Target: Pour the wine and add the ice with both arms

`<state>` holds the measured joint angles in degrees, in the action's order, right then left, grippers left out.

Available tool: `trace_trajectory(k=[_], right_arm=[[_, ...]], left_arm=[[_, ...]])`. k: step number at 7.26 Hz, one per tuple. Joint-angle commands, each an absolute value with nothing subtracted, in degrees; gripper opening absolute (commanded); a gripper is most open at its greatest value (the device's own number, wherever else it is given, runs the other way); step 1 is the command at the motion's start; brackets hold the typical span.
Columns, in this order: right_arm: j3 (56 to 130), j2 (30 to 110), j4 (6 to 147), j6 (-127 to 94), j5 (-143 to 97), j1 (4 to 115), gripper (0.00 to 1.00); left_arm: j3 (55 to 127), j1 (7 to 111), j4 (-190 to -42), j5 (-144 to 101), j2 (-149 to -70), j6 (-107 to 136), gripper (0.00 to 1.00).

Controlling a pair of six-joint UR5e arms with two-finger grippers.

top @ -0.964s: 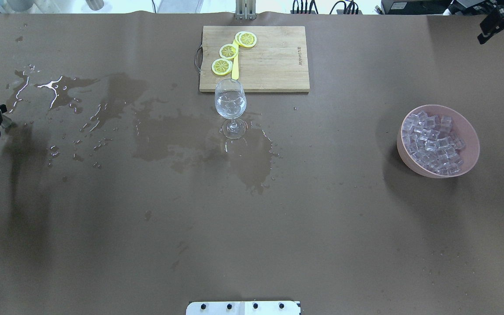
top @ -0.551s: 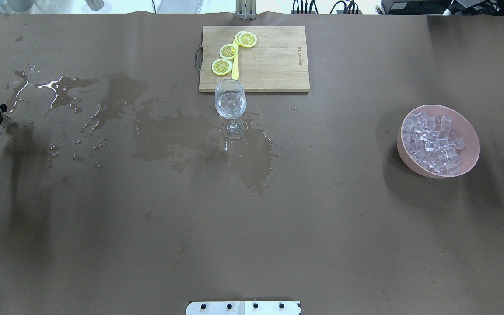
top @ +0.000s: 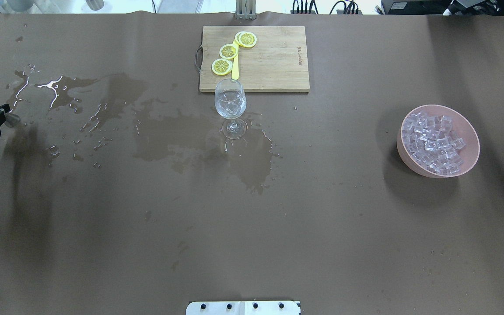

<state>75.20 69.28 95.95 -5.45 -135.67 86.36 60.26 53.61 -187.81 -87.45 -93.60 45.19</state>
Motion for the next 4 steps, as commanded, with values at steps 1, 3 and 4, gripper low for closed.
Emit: trace_trajectory(k=[1,3,4], right_arm=[[75.06,71.19,95.45,-6.24,-137.02,87.01,1.0],[75.67,71.46,95.36,-6.33,-137.02,87.01,1.0],[75.85,71.46,95.36,-6.33,-136.93,87.01,1.0]], left_arm=[[60.29,53.61,-187.82,-87.36,-93.69,45.18,0.96],[63.25,53.7,-187.13,-89.98,-92.3,44.39,0.99],[65.98,53.88,-185.9,-95.57,-90.11,44.38,0.99]])
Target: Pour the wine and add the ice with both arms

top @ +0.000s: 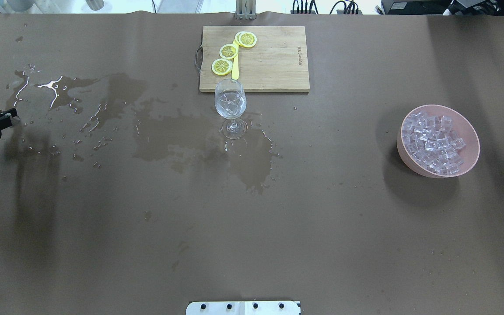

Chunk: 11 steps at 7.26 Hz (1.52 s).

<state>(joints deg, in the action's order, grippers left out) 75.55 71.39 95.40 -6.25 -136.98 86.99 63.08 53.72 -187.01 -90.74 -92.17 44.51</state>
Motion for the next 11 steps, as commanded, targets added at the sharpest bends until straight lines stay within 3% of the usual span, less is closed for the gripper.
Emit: trace_trajectory(k=[1,5,8,11], right_arm=[[75.94,71.37,95.36,-6.33,-136.93,87.01,1.0],[76.11,70.84,95.36,-6.33,-137.11,87.01,1.0],[77.25,70.66,95.89,-6.33,-136.76,87.01,1.0],[77.78,71.36,95.98,-6.33,-136.84,87.01,1.0]], left_arm=[[70.18,54.57,-183.89,-99.28,-86.43,44.38,0.99],[84.26,78.62,-150.13,-127.4,-87.0,29.93,0.98],[92.09,83.04,-121.54,-131.47,-92.89,13.66,0.98],[94.38,88.14,-116.28,-136.91,-92.56,9.67,0.98]])
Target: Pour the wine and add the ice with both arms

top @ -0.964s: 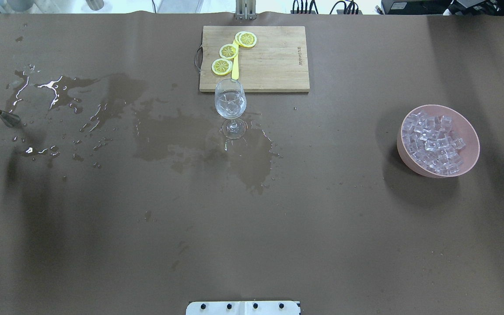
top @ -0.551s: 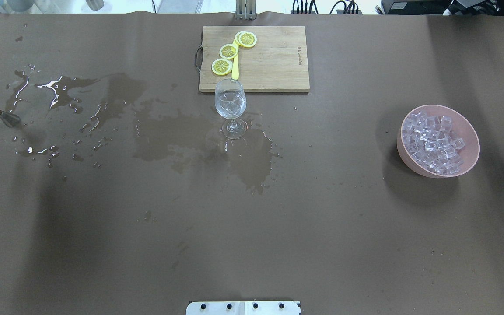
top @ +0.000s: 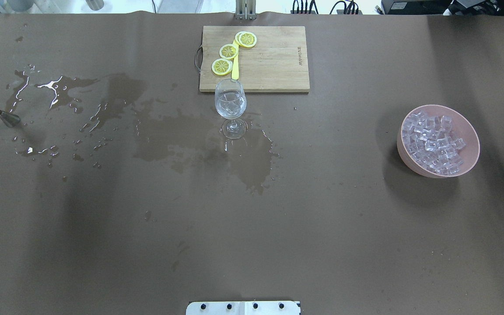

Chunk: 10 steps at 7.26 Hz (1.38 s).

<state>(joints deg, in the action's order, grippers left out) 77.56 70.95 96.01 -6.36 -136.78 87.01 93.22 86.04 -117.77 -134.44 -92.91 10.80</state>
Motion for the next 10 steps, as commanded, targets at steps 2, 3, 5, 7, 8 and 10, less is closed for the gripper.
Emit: trace_trajectory(k=[2,3,5,7,8,10], right_arm=[[78.57,71.89,95.98,-6.33,-136.67,87.01,1.0],[78.57,71.89,96.06,-6.42,-136.67,87.01,1.0],[78.57,71.89,96.06,-6.42,-136.67,86.92,1.0],[79.01,71.89,96.15,-6.5,-136.76,86.84,1.0],[78.93,71.89,96.15,-6.5,-136.93,86.66,1.0],[79.45,71.89,96.76,-6.5,-137.02,86.57,1.0]], left_arm=[[95.27,92.97,-115.67,-142.44,-89.83,8.97,0.98],[95.1,93.86,-112.53,-142.99,-89.91,6.09,0.98],[91.35,94.74,-100.26,-141.16,-97.41,-4.52,0.98],[87.73,94.83,-98.53,-139.22,-100.19,-4.83,0.98],[85.19,95.53,-98.96,-137.22,-100.37,-6.23,0.98],[80.61,95.89,-99.23,-136.05,-102.64,-10.36,0.98]])
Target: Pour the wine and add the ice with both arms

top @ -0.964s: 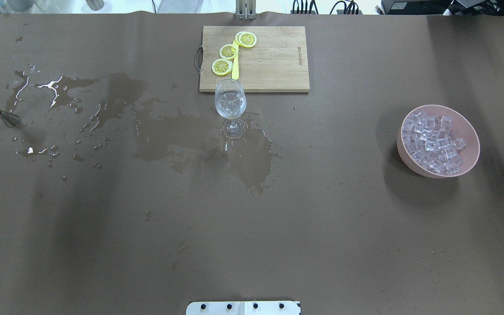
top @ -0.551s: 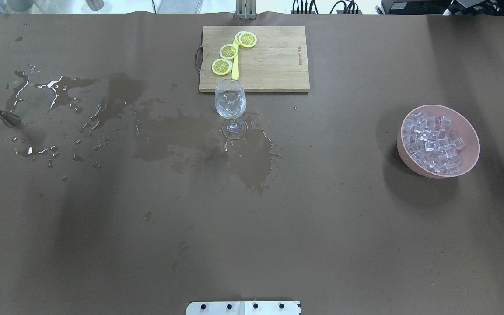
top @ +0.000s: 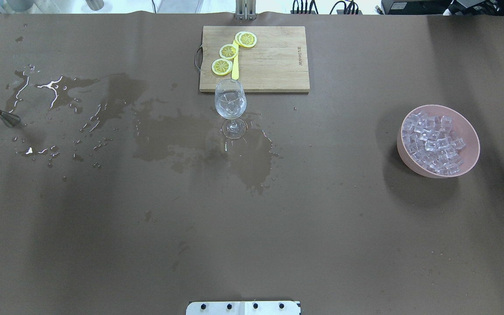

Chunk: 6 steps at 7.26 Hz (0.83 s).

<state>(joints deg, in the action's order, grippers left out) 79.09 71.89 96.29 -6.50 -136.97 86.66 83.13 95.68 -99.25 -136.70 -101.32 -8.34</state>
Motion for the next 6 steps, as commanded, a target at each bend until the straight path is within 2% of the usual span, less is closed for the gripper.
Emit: trace_trajectory(k=[1,6], right_arm=[[80.58,71.81,98.86,-6.5,-136.76,86.4,1.0],[80.95,71.63,99.4,-6.15,-135.79,85.52,1.0]], left_arm=[[80.51,95.89,-98.53,-136.05,-104.05,-9.94,0.98],[81.56,95.98,-98.88,-135.79,-103.8,-10.02,0.98]])
